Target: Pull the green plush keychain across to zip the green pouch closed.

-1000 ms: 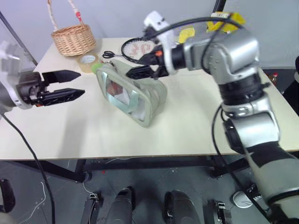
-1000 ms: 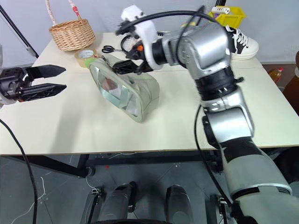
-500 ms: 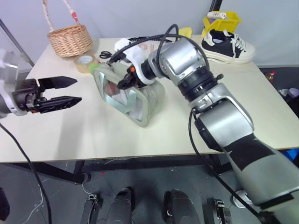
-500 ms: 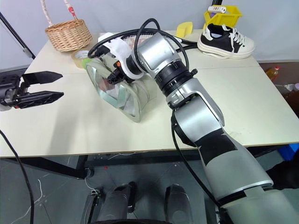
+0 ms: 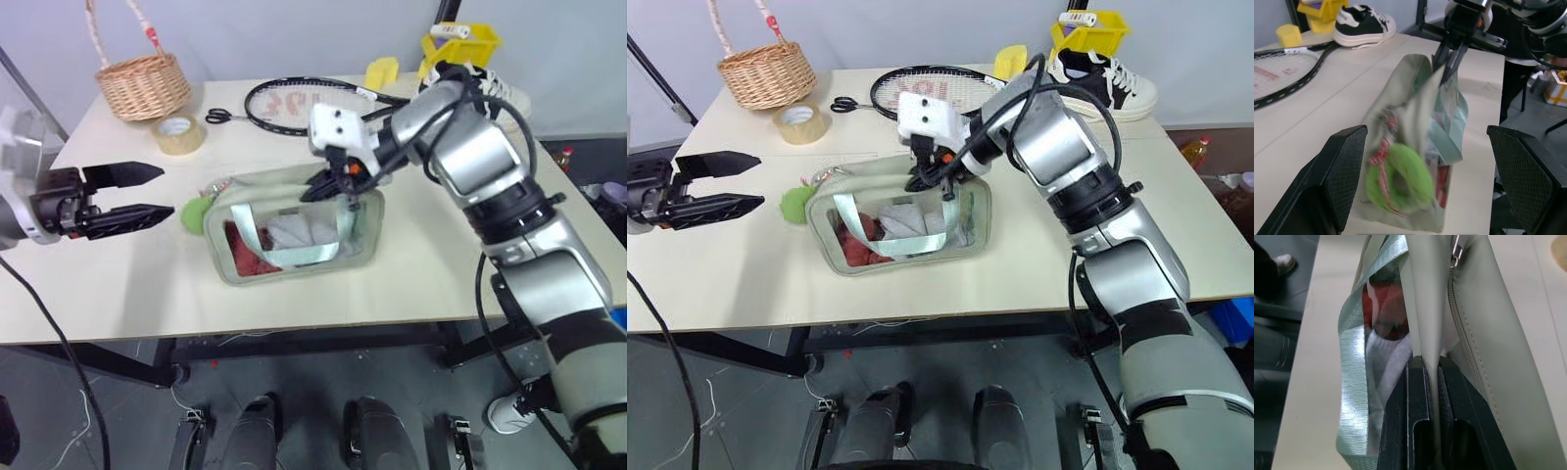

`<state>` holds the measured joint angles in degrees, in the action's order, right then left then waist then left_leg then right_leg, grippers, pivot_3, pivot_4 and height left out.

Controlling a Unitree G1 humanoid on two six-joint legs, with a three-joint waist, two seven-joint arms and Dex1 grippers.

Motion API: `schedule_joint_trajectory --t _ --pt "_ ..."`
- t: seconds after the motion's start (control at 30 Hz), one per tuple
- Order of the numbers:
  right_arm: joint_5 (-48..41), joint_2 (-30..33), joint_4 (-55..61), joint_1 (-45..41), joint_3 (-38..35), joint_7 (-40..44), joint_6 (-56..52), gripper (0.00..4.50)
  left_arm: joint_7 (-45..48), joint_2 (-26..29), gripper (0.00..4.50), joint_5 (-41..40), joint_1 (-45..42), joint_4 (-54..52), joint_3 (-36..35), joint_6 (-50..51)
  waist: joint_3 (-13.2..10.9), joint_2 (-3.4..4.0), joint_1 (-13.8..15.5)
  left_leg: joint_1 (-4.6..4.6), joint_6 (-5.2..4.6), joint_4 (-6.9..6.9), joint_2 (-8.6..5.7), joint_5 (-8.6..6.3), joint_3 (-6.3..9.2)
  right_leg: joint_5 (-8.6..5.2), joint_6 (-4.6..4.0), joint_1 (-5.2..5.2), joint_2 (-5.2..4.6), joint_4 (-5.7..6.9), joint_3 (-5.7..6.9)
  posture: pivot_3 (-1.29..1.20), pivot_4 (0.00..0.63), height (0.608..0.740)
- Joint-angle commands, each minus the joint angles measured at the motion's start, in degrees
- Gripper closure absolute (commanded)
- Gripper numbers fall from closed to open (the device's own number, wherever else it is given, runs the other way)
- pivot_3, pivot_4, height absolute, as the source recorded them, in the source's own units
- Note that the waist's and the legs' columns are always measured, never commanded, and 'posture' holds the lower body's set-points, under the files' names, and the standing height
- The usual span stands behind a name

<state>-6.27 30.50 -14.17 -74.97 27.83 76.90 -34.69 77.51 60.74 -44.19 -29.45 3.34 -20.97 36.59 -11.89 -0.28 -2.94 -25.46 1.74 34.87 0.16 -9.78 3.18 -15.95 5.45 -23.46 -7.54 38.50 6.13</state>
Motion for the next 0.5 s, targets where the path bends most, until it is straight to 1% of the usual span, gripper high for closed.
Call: schedule_joint_trajectory --t 0.03,0.23,0.4,0.5 --pt "1.61 0.44 5.41 0.39 -1.34 -2.67 -3.38 4.47 0.79 0.48 0.31 0.75 -1.73 0.46 0.31 -1.57 0.0 0.0 0.16 0.0 0.0 0.0 0.01 0.0 0.0 0.0 0.0 0.0 0.0 0.0 0.0 0.0 0.15 0.738" --pt "2.15 0.25 8.74 1.03 -3.12 -7.21 -10.82 4.47 1.62 0.1 0.31 1.6 -3.49 1.58 2.09 -2.43 0.01 -0.01 0.54 -0.01 0.01 0.08 0.01 0.0 -0.02 0.01 -0.02 0.04 0.0 -0.01 0.0 0.0 0.15 0.738" --pt "0.4 2.32 12.65 2.22 -5.38 -7.9 -12.97 4.47 2.35 -0.17 0.31 2.06 -3.82 1.89 2.76 -2.87 0.0 -0.01 0.61 -0.02 0.01 0.08 0.01 0.01 -0.02 0.02 -0.03 0.04 0.0 -0.02 0.0 0.0 0.15 0.738" --pt "0.31 3.29 15.14 3.88 -4.79 -8.31 -13.97 4.47 2.64 -0.18 0.31 2.22 -3.87 2.04 2.98 -3.09 0.01 -0.01 0.63 -0.04 0.01 0.1 0.01 0.0 -0.02 0.02 -0.02 0.05 -0.01 -0.04 0.0 0.0 0.15 0.738"
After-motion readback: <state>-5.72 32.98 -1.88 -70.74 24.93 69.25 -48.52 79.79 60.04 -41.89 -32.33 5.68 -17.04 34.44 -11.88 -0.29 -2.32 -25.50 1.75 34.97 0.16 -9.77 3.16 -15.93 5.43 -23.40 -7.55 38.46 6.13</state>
